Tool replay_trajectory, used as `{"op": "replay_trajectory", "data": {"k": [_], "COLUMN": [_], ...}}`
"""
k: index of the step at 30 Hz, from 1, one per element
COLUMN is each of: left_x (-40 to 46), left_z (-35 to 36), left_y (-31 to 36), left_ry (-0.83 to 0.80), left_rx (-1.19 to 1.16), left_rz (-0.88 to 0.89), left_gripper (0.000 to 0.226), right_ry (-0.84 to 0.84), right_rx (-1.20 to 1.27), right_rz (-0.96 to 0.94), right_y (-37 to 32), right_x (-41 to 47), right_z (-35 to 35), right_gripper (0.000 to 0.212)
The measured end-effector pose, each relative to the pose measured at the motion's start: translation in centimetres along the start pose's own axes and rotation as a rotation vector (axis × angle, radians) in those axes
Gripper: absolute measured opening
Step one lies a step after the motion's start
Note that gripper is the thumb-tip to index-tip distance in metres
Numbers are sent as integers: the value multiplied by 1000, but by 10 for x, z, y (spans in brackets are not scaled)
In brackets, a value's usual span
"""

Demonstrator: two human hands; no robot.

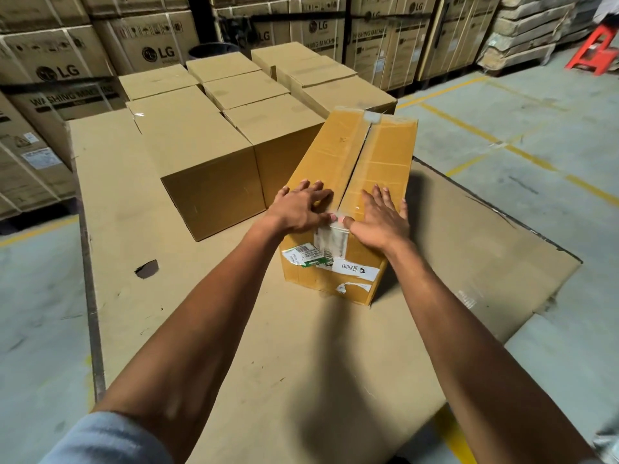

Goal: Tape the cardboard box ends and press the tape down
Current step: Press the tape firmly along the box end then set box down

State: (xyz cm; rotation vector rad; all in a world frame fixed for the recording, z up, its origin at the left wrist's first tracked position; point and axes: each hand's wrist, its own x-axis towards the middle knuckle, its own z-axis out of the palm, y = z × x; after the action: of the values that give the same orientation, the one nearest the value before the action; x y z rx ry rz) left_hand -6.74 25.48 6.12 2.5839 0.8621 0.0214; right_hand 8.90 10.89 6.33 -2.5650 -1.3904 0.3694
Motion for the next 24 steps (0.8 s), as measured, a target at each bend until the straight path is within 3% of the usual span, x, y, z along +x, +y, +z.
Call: {"op": "replay_trajectory", "data": {"k": [8,15,17,24], "left_x": [3,-2,-1,-1], "left_z": [26,1,1,24], "left_y": [19,11,10,28], "left_ry": [277,-7,-22,255], "left_rx": [33,-49,-54,-24], "left_rz": [-182,-75,-88,-234], "left_gripper": [65,81,81,63], "right_ry": [155,-49,-65,71], "right_rx": [-36,-10,-16,-49], "right_rz": [37,-19,-16,25], "right_y": [-11,2,1,-10], "right_x": [-5,-3,-1,-1], "right_z": [14,1,1,12], "right_gripper": [66,85,85,65]}}
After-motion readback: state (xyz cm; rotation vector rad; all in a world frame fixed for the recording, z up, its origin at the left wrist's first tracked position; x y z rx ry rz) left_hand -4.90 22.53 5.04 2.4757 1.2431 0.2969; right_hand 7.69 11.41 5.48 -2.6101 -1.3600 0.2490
